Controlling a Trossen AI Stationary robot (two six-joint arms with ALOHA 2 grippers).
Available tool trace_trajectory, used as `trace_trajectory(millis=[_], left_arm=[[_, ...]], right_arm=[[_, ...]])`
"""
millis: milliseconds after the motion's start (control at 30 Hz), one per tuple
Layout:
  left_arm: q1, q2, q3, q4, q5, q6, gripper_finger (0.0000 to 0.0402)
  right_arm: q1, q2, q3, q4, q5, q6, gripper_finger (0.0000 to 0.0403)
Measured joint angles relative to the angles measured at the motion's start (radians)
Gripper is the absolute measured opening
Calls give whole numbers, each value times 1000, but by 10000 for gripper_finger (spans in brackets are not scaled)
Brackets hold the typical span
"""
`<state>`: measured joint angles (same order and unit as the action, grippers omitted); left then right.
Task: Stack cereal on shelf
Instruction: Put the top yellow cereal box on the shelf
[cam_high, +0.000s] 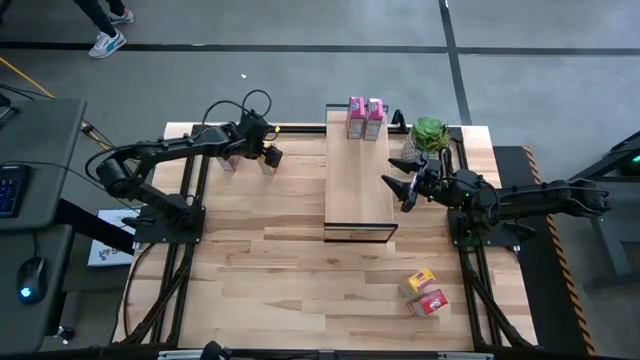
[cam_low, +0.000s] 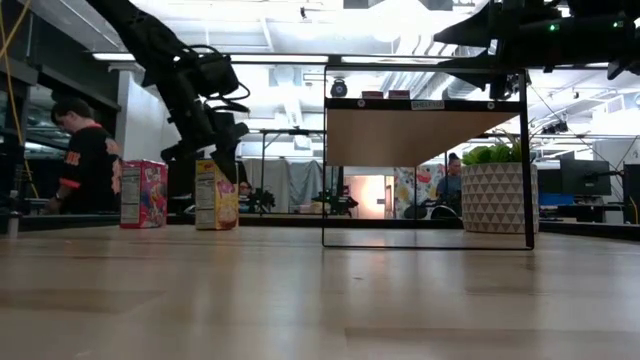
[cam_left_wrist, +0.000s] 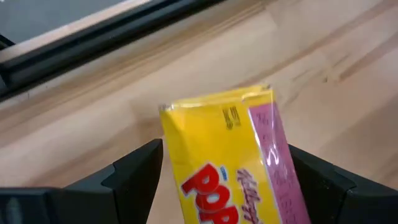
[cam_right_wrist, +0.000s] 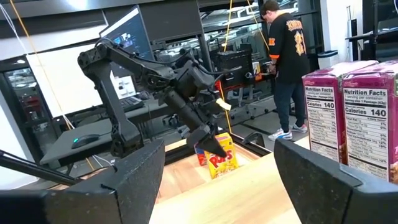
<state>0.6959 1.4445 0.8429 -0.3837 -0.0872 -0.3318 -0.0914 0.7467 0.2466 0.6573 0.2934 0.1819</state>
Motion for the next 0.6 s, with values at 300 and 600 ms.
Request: trace_trajectory(millis=[300, 600], left_arm=[[-39, 0, 0, -43, -10, 4, 266], [-38, -2, 0, -30, -46, 3, 166]], right_arm=[[0, 0, 0, -3, 47, 1, 296], [0, 0, 0, -3, 46, 1, 296]])
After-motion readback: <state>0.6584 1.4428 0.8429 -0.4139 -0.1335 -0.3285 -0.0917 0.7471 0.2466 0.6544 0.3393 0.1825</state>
